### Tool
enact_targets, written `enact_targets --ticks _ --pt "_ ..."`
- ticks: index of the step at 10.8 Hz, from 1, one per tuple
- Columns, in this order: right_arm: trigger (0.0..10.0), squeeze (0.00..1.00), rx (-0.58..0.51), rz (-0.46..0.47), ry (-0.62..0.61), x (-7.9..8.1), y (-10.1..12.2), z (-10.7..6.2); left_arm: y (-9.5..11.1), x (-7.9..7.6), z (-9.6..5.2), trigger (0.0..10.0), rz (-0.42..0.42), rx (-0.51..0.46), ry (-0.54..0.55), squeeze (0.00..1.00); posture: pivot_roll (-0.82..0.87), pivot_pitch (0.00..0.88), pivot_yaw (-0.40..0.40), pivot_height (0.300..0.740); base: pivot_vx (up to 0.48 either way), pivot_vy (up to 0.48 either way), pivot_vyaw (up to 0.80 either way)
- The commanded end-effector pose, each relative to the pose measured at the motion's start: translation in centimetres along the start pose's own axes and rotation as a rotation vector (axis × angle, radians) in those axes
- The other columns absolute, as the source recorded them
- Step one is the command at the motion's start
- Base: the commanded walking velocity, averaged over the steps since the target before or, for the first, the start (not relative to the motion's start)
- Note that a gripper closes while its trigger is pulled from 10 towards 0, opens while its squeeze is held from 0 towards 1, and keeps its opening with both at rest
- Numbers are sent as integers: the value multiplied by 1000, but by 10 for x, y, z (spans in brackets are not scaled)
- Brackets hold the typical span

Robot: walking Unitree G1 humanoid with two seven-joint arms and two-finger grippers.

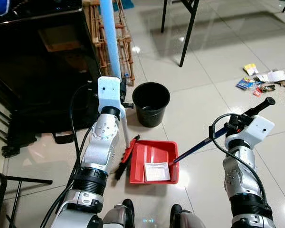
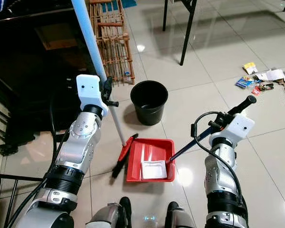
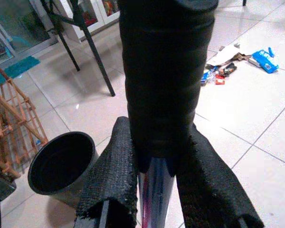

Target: Sweep floor

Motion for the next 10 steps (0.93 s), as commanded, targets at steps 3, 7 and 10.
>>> enact_targets --ticks 3,7,10 --pt "10000 0 -46 -12 -25 -13 18 8 1 14 3 10000 33 -7 39 0 0 218 34 740 0 0 0" --pt "10000 0 -110 -111 -85 -44 54 18 -4 46 8 10000 113 1 93 0 -2 200 25 740 0 0 0" --pt "10000 0 -156 -158 1 -25 82 38 10 48 24 10000 111 -53 88 0 -18 173 32 740 0 0 0"
Point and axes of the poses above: a point about 5 cm out from each wrist's last joint towards the gripper, its own z axis pointing out of the wrist towards the gripper, its own y axis along the axis of the wrist's last joint, x = y × z, the point moved 1 cm from there along z, pointing out of the wrist towards the gripper, and after that the axes turned 12 degrees about z, right-handed, at the moved point
